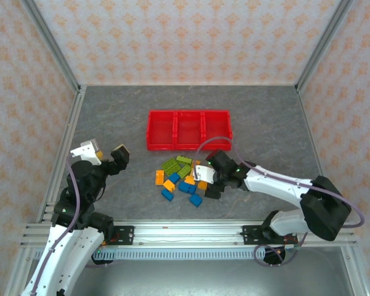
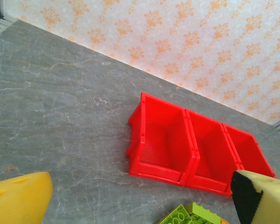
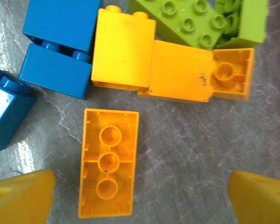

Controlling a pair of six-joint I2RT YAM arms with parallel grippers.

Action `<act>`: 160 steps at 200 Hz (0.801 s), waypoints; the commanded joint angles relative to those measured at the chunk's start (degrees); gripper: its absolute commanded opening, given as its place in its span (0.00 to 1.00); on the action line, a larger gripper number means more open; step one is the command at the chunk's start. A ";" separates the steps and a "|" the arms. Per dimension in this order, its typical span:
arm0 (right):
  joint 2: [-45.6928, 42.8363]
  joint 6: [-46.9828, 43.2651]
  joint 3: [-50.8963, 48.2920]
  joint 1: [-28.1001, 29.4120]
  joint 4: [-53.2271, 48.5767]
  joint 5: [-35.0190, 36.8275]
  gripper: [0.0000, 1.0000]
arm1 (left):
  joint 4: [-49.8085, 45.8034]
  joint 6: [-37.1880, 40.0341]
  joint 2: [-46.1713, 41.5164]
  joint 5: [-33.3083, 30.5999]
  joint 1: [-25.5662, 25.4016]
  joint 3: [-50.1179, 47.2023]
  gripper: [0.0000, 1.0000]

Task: Sort the legos into containers by color
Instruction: Pick up the lego from the bottom-center of the table.

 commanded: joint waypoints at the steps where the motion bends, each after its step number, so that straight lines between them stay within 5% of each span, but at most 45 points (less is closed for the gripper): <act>1: 1.19 0.61 1.41 0.63 1.18 -0.94 0.94 | 1.97 0.54 -0.93 -1.12 -0.30 -0.76 0.99; 160: 7.90 -2.53 2.62 1.02 0.77 -3.02 0.74 | 1.91 0.08 -1.73 -1.45 -0.35 -0.96 0.99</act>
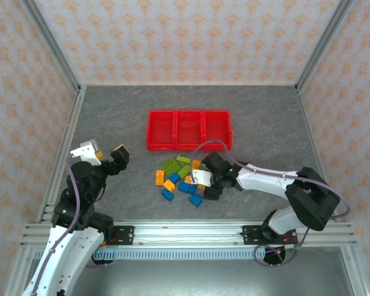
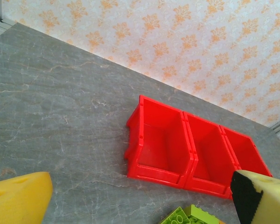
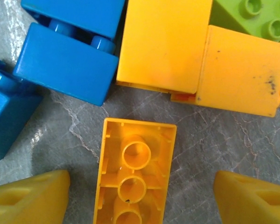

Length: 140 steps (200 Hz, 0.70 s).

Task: Sort the legos into containers by color
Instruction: Pick up the lego from the bottom-center of the table.

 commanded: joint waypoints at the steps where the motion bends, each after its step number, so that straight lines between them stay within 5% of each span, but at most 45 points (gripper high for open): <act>1: 1.46 -1.16 2.57 0.50 -1.19 -1.20 0.74 | 1.03 0.07 -1.00 -1.47 -0.36 -0.25 0.99; 87: 4.66 -1.68 4.42 0.67 -3.20 -1.17 0.50 | 0.28 -0.46 -0.35 -2.44 -0.71 0.15 0.99; 140: 5.12 -1.39 5.38 0.75 -4.35 -0.56 0.49 | -0.09 -0.84 -0.32 -3.11 -1.06 0.33 0.99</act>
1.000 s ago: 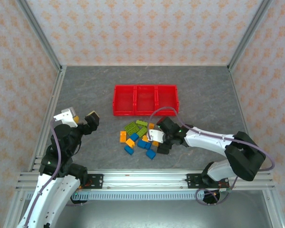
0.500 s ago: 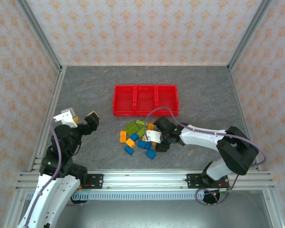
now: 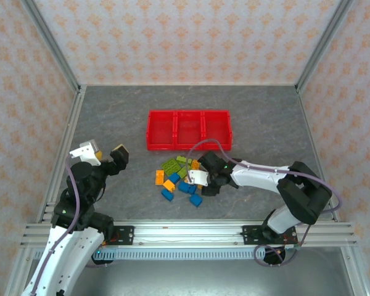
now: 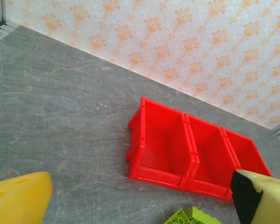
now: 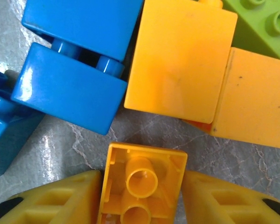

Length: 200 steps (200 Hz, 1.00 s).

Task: Sort the legos into containers by color
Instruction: Pick up the lego from the bottom-center of the table.

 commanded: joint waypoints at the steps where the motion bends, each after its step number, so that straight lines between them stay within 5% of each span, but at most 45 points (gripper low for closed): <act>1: 0.67 -0.19 1.84 0.50 -2.38 0.84 0.49 | -0.12 -0.78 -0.13 -1.82 -0.34 0.35 0.99; 135: -5.75 0.73 2.28 0.37 -2.53 4.25 0.23 | 0.41 -0.87 -0.40 -0.83 -0.43 0.03 0.99; 200: -12.07 11.35 6.63 -9.35 9.82 -1.38 0.22 | 1.25 -0.47 0.03 1.16 -0.43 -0.33 0.99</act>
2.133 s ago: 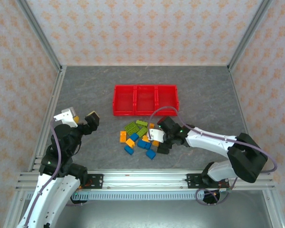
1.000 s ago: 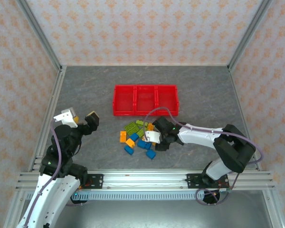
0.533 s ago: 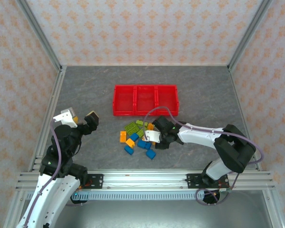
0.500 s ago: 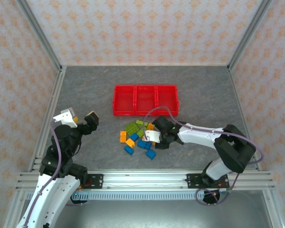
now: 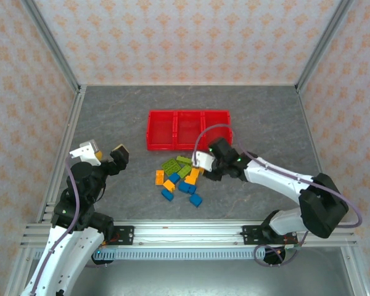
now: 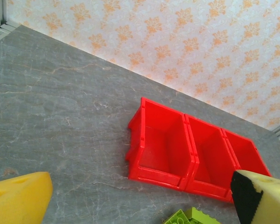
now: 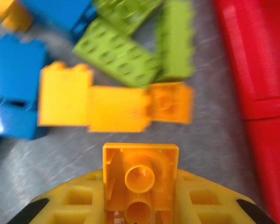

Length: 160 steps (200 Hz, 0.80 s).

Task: Sort the legos into containers by color
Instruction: Pick up the lego from the bottom-center of the table, then place the lego in the container.

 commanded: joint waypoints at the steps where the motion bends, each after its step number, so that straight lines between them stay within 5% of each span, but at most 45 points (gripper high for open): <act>1: -2.30 7.30 3.15 -2.94 9.06 -1.65 0.22 | 1.25 -0.10 0.03 1.31 -0.30 -0.33 0.99; 66: 4.18 22.71 8.15 -11.93 20.46 1.41 0.20 | 1.86 0.22 0.04 3.10 -0.30 -0.59 0.99; 160: 13.28 25.83 7.09 -16.16 29.47 0.82 0.28 | 2.43 0.66 0.23 4.43 -0.30 -0.86 0.99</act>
